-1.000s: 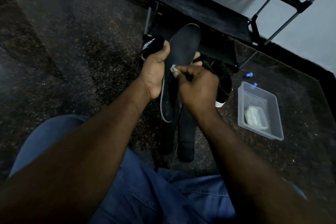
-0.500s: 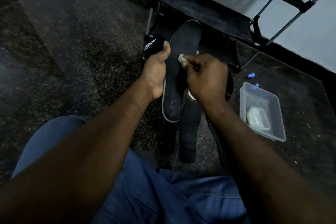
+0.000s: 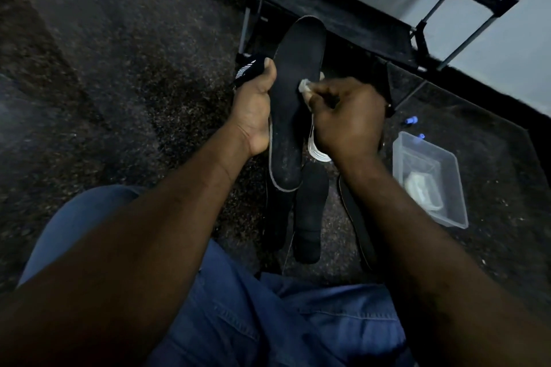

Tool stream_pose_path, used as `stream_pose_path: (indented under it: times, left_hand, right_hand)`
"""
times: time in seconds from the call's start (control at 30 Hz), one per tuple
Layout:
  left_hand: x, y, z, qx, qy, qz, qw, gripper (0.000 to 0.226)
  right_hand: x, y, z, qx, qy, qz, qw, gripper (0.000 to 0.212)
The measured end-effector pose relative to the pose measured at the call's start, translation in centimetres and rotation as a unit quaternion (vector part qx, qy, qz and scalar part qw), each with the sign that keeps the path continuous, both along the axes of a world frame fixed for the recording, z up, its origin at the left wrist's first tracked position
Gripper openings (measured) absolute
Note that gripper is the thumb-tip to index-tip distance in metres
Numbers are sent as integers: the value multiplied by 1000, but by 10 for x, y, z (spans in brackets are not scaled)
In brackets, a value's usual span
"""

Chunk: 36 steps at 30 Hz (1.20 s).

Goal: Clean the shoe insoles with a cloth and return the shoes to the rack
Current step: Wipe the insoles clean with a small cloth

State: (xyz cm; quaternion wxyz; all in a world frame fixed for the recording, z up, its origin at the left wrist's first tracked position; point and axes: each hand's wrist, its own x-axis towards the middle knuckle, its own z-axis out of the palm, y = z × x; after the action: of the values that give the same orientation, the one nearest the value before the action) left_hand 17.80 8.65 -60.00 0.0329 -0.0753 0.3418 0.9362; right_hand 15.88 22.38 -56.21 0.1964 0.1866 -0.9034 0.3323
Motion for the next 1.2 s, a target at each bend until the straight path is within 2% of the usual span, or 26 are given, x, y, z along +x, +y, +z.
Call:
stream_pose_path:
  times: [0.13,0.2,0.33,0.43,0.57,0.63,0.8,0.9,0.97,1.03,1.1,1.2]
  left_hand:
    - [-3,-3,-4,59,-9,15,998,72]
    - [-3,-5,-3,75,-8,20,997,74]
    - [-5,-6,-4,49,-30,35,998,72]
    - [-6,-6,-6,-2,-39,27,999,68]
    - [-5,-1,-7,-4,-40,26,999,64]
    - [-7,0,-8,3,-44,32,999,66]
    - [-13,-7,-17,2,-56,78,995,61]
    - [-15,-7,-17,-23,-57,73,995,60]
    - [-15,-5,-16,-26,-53,42,997,63]
    - [-15,-3,-18,-28,-49,27,998,61]
    - [-15,-3,-20,-31,-46,30,998,58]
    - [-15,-3,-22,-43,-44,38,997,58]
  right_hand:
    - [24,-17,-18,77,-3,48,996,21]
    - [40,-21,-22,56,-11,72,996,20]
    - [33,-12,-11,-44,-143,125,981,9]
    - [12,-4,1,-84,-90,74,990,13]
    - [-9,-2,4,48,37,-10,998,18]
    - [-6,-8,-5,89,24,1,996,20]
    - [29,-16,-25,90,-28,90,991,17]
    - [24,-9,-13,1,-120,106,987,7]
    - [12,-4,0,-73,-98,73,990,12]
    - [-3,-1,10,-83,-34,18,996,16]
    - [-15,-1,14,-39,8,-21,999,20]
    - [-14,-5,5,36,-5,-1,999,20]
